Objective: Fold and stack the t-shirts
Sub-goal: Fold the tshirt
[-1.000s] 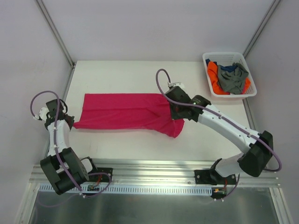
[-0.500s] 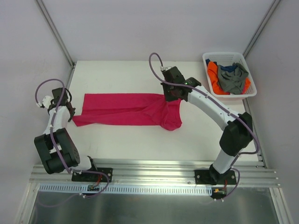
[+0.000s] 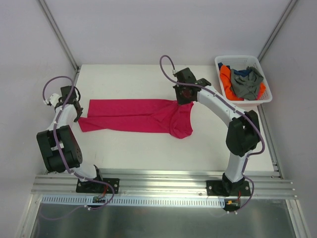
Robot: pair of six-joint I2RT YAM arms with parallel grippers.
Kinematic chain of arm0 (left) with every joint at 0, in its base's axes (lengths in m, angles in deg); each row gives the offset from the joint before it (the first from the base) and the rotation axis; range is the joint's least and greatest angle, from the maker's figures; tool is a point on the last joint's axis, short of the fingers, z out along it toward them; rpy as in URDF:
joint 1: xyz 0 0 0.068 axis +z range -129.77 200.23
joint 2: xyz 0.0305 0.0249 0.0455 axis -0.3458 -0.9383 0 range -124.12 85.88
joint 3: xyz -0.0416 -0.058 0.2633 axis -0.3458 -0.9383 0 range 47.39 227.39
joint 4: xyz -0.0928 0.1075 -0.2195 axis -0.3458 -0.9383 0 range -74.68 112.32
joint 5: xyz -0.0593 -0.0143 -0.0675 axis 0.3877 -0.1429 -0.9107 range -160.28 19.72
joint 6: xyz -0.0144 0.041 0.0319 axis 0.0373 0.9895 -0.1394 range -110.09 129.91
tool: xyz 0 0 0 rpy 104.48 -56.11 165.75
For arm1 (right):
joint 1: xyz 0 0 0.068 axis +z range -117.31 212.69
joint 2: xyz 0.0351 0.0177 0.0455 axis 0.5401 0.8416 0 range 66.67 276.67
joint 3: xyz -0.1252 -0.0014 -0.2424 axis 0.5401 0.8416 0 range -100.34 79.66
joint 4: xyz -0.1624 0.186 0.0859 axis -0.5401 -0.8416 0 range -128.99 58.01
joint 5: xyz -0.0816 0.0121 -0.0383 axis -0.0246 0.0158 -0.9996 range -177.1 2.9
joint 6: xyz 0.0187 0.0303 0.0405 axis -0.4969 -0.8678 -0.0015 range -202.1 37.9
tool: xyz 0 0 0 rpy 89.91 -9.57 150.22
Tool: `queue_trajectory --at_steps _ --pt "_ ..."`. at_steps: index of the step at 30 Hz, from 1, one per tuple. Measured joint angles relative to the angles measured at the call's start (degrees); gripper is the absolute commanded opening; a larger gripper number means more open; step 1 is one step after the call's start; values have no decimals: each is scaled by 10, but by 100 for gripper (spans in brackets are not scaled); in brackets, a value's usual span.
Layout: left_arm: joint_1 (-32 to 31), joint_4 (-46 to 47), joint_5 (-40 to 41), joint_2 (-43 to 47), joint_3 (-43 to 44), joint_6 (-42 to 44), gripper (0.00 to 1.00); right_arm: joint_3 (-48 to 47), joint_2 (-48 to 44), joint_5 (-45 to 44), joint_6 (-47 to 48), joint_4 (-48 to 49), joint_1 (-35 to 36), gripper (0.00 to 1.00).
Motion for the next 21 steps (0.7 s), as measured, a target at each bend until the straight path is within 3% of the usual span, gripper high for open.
queue_trajectory --at_steps 14,21 --pt "-22 13 3 -49 31 2 0 -34 23 15 33 -2 -21 1" --pt "-32 13 4 -29 26 2 0 -20 -5 18 34 -6 -22 1"
